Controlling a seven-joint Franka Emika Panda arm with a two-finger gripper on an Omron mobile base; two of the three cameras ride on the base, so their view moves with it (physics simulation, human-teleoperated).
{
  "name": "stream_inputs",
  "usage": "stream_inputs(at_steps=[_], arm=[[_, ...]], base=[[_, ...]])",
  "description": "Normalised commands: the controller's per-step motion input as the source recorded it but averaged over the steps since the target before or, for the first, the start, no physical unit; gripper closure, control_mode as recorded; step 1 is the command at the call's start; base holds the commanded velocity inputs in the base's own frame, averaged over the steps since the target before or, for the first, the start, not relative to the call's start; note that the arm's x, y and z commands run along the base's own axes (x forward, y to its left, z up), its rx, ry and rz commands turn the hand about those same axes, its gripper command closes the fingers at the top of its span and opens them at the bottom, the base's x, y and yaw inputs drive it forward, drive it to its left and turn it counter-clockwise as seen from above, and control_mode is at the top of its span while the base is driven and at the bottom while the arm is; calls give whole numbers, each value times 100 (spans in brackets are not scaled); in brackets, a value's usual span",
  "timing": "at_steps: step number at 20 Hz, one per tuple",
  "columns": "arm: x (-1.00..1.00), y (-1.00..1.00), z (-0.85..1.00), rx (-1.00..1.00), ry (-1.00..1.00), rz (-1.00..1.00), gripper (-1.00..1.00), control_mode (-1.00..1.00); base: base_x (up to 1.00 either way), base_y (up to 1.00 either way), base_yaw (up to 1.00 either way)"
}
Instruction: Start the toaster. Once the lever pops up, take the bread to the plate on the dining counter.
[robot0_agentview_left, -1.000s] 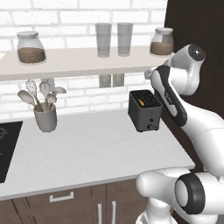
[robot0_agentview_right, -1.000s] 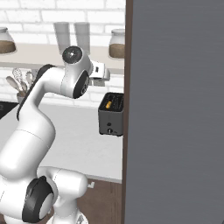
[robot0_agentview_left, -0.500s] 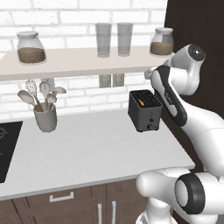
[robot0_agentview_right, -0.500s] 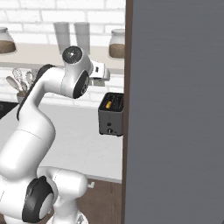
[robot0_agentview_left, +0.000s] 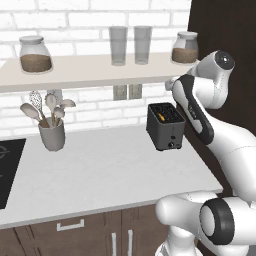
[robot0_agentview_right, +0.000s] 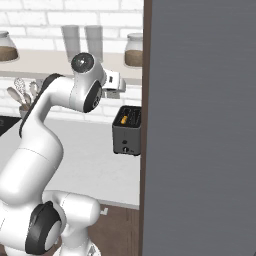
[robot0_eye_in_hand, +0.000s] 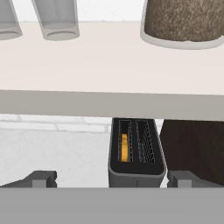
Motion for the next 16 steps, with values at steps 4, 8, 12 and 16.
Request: stream_inputs(at_steps=[4, 8, 12, 16], arm=[[0, 0, 0, 0, 0, 0, -100, -100], [0, 0, 0, 0, 0, 0, -100, -100], [0, 0, 0, 0, 0, 0, -100, -100], [0, 0, 0, 0, 0, 0, -100, -100]], base=[[0, 0, 0], [0, 0, 0], [0, 0, 0], [0, 0, 0]])
